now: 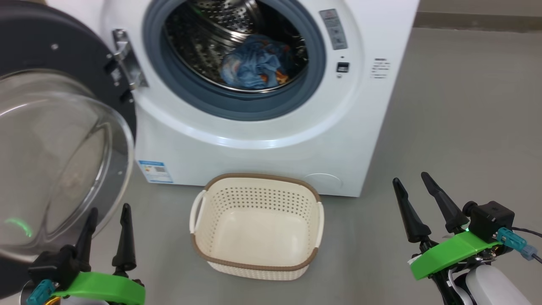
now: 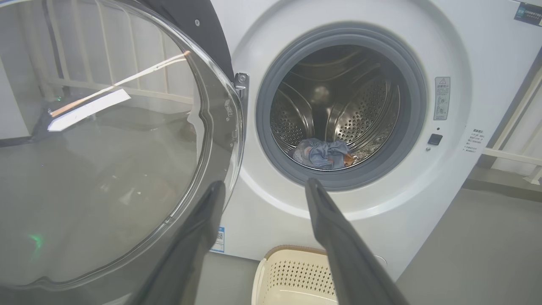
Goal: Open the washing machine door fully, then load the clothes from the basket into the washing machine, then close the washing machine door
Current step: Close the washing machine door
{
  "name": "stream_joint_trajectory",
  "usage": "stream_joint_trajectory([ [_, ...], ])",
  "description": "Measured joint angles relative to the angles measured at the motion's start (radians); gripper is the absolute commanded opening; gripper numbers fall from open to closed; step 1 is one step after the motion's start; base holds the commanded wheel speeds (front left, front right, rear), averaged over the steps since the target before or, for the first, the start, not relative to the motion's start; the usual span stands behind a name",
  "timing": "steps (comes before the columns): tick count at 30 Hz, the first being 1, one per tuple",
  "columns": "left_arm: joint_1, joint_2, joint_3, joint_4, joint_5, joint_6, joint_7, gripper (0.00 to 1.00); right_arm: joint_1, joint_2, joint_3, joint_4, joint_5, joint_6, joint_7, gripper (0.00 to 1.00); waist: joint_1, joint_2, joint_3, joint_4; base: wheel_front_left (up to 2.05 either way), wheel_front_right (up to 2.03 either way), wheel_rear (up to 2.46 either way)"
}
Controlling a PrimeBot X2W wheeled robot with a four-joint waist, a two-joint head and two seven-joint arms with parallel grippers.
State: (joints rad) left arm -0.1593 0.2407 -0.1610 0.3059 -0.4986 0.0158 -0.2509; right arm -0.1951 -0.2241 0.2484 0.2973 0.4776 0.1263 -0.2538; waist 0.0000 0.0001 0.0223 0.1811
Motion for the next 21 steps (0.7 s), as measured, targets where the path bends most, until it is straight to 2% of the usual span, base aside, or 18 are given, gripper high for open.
stream_joint_trajectory([
  [21, 0.011, -0.004, -0.018, -0.011, 0.000, 0.030, 0.004, 1.00, 0.001, 0.005, 0.007, 0.006, 0.006, 0.000, 0.000, 1.00, 0.0000, 0.0000, -0.011, 0.218, 0.00, 0.00, 0.00],
])
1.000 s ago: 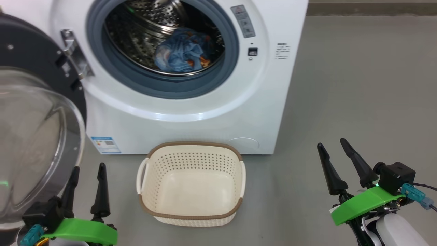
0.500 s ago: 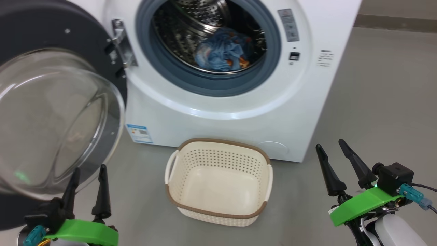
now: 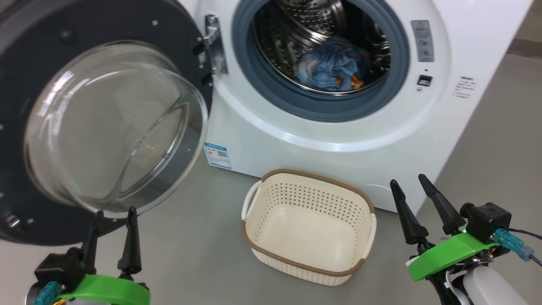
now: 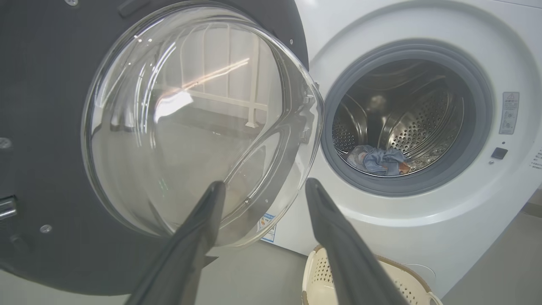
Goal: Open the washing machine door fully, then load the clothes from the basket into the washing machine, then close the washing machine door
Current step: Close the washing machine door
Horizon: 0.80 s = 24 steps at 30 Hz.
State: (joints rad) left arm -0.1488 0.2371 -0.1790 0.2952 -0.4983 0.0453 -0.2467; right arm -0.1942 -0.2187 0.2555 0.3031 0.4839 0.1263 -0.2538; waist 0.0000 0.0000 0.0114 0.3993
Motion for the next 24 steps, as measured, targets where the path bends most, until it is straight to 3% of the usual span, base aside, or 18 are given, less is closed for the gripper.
stream_joint_trajectory([
  [11, 0.012, -0.001, 0.002, -0.013, 0.000, 0.009, 0.000, 1.00, 0.015, 0.004, 0.002, 0.002, 0.000, 0.000, 0.000, 1.00, 0.0000, 0.0000, -0.018, 0.060, 0.00, 0.00, 0.00],
  [24, 0.013, -0.001, 0.007, -0.019, -0.002, 0.017, -0.001, 1.00, 0.015, 0.003, 0.013, 0.003, 0.001, 0.000, 0.000, 1.00, 0.0000, 0.0000, -0.017, 0.065, 0.00, 0.00, 0.00],
])
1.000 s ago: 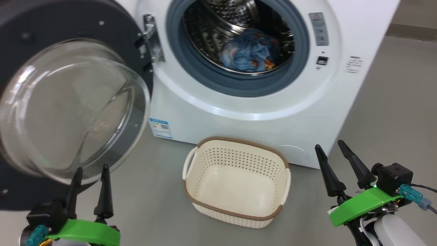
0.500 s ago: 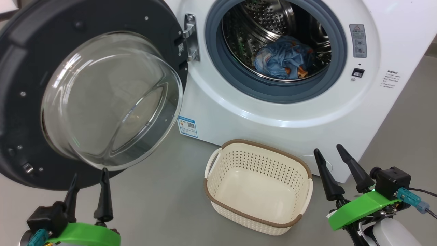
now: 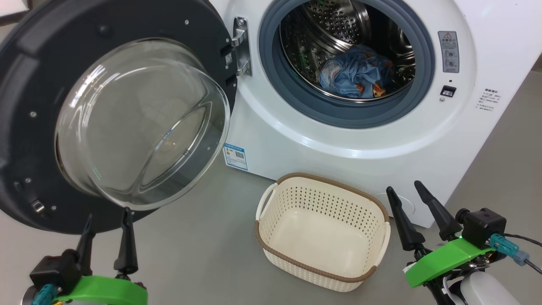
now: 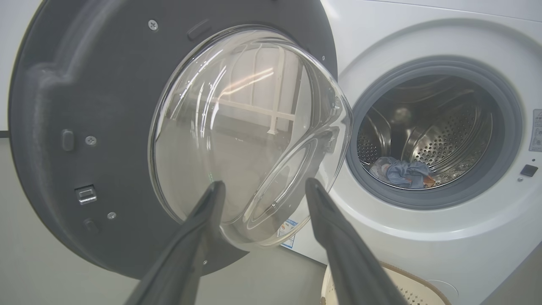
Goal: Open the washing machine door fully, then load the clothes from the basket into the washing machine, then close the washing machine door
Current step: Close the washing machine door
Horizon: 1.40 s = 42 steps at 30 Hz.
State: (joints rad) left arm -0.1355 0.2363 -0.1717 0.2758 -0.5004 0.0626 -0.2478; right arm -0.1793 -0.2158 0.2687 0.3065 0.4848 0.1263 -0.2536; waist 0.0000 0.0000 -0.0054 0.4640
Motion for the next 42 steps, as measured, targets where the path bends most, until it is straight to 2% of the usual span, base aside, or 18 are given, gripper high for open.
stream_joint_trajectory([
  [14, 0.004, 0.001, 0.009, -0.011, -0.003, 0.000, 0.000, 1.00, 0.000, -0.007, 0.011, 0.000, 0.000, 0.000, 0.000, 1.00, 0.0000, 0.0000, 0.016, -0.019, 0.00, 0.00, 0.00],
  [15, 0.006, 0.002, 0.009, -0.012, -0.003, 0.000, 0.000, 0.81, 0.000, -0.007, 0.011, 0.000, 0.000, 0.000, 0.000, 1.00, 0.0000, 0.0000, 0.016, -0.019, 0.00, 0.00, 0.00],
  [16, 0.008, 0.003, 0.008, -0.014, -0.003, -0.001, 0.000, 0.81, 0.000, -0.007, 0.011, 0.000, 0.000, 0.000, 0.000, 1.00, 0.0000, 0.0000, 0.016, -0.019, 0.00, 0.00, 0.00],
  [17, 0.011, 0.004, 0.009, -0.015, -0.003, -0.002, 0.000, 0.38, 0.000, -0.007, 0.012, 0.000, 0.000, 0.000, 0.000, 1.00, 0.0000, 0.0000, 0.017, -0.019, 0.00, 0.00, 0.00],
  [18, 0.012, 0.006, 0.009, -0.016, -0.003, -0.002, 0.000, 0.00, 0.000, -0.008, 0.012, 0.000, 0.000, 0.000, 0.000, 1.00, 0.0000, 0.0000, 0.017, -0.018, 0.00, 0.00, 0.00],
  [25, 0.012, 0.025, 0.048, -0.087, -0.038, -0.021, -0.002, 0.00, 0.000, -0.010, 0.012, 0.001, 0.000, 0.000, 0.000, 1.00, 0.0001, 0.0000, 0.016, -0.015, 0.00, 0.00, 0.00],
  [31, 0.010, 0.058, 0.128, -0.178, -0.166, -0.081, 0.021, 0.00, 0.003, -0.010, 0.012, 0.001, 0.002, 0.000, 0.000, 1.00, 0.0000, 0.0000, 0.007, -0.012, 0.00, 0.00, 0.00],
  [37, -0.060, 0.109, 0.241, -0.237, -0.350, -0.127, 0.105, 0.00, 0.009, -0.011, 0.009, 0.001, 0.002, 0.000, 0.000, 1.00, 0.0000, 0.0000, 0.004, -0.013, 0.00, 0.00, 0.00],
  [42, -0.171, 0.155, 0.337, -0.214, -0.529, -0.152, 0.174, 0.00, 0.009, -0.014, 0.008, 0.001, 0.002, 0.000, 0.000, 1.00, 0.0000, 0.0000, 0.009, -0.019, 0.00, 0.00, 0.00],
])
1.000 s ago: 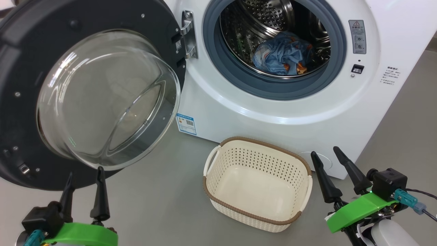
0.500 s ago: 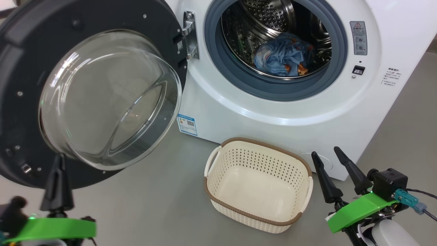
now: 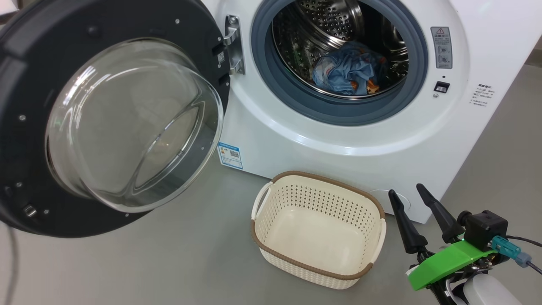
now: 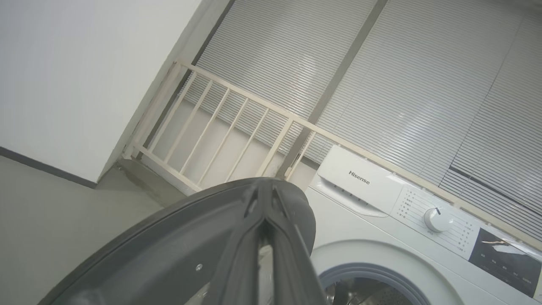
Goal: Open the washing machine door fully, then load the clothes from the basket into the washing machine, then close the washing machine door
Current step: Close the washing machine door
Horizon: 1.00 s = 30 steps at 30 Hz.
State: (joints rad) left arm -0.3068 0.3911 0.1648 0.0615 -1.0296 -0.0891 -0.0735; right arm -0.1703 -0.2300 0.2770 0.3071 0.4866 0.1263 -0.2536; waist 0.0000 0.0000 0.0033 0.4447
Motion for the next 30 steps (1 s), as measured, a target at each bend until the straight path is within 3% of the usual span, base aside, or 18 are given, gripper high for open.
stream_joint_trajectory([
  [8, -0.191, 0.079, 0.155, 0.221, -0.255, 0.003, 0.131, 0.00, -0.001, -0.011, 0.004, 0.001, 0.000, 0.000, 0.000, 1.00, 0.0000, 0.0000, 0.012, -0.031, 0.00, 0.00, 0.00],
  [15, -0.303, 0.152, 0.238, 0.487, -0.340, 0.046, 0.194, 0.00, -0.002, -0.024, 0.009, 0.001, 0.000, 0.000, 0.000, 1.00, 0.0000, 0.0000, 0.032, -0.060, 0.00, 0.00, 0.00],
  [21, -0.356, 0.171, 0.323, 0.704, -0.422, 0.045, 0.198, 0.00, -0.016, -0.040, 0.013, 0.001, 0.000, 0.000, 0.000, 1.00, 0.0001, 0.0000, 0.052, -0.086, 0.00, 0.00, 0.00],
  [30, -0.381, 0.198, 0.352, 0.915, -0.439, 0.023, 0.216, 0.00, -0.035, -0.075, 0.025, 0.004, 0.000, 0.000, 0.000, 1.00, 0.0000, 0.0000, 0.081, -0.125, 0.00, 0.00, 0.00],
])
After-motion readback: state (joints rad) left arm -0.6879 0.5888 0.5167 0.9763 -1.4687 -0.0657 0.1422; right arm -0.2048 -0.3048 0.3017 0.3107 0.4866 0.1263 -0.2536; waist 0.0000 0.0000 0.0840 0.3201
